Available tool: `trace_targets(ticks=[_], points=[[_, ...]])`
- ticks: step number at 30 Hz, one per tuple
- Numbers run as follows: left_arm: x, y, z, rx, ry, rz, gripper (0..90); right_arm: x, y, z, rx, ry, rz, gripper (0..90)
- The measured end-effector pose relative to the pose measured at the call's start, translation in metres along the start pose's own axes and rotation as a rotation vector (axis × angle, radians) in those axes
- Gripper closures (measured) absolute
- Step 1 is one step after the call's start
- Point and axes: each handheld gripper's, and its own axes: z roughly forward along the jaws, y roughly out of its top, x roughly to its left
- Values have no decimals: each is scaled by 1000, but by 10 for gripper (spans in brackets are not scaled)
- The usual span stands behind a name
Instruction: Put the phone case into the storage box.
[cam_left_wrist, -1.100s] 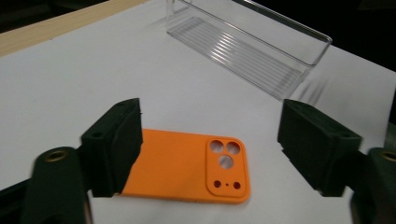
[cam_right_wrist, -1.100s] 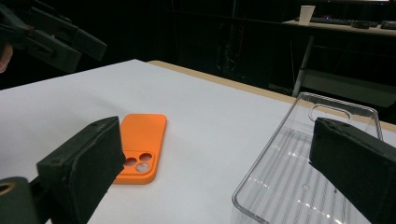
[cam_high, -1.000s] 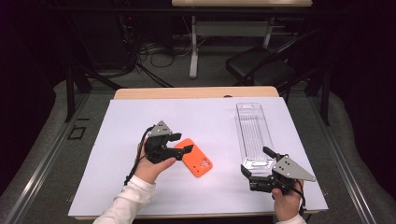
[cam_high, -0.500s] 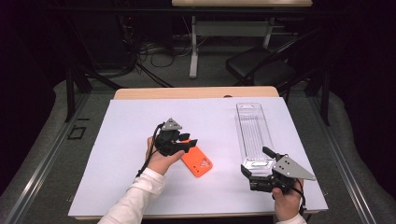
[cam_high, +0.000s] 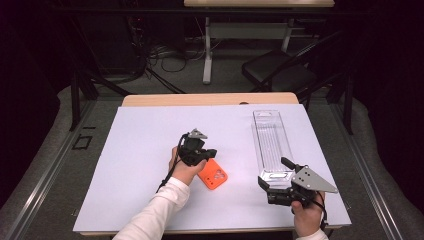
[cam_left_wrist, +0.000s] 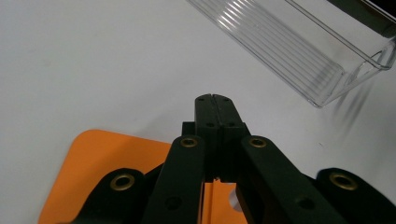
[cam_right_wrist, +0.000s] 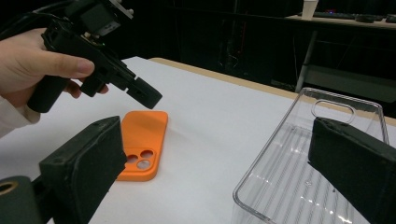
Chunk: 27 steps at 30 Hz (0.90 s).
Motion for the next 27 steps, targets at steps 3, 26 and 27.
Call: trace_targets(ticks=[3, 26, 27], points=[[-3, 1, 9, 21, 1, 0, 900, 0, 0, 0, -1, 3, -2, 33], [-23, -6, 62, 159, 31, 30, 900, -2, -1, 0, 5, 2, 6, 36], [-24, -6, 65, 167, 33, 32, 900, -2, -1, 0, 5, 3, 7, 36]])
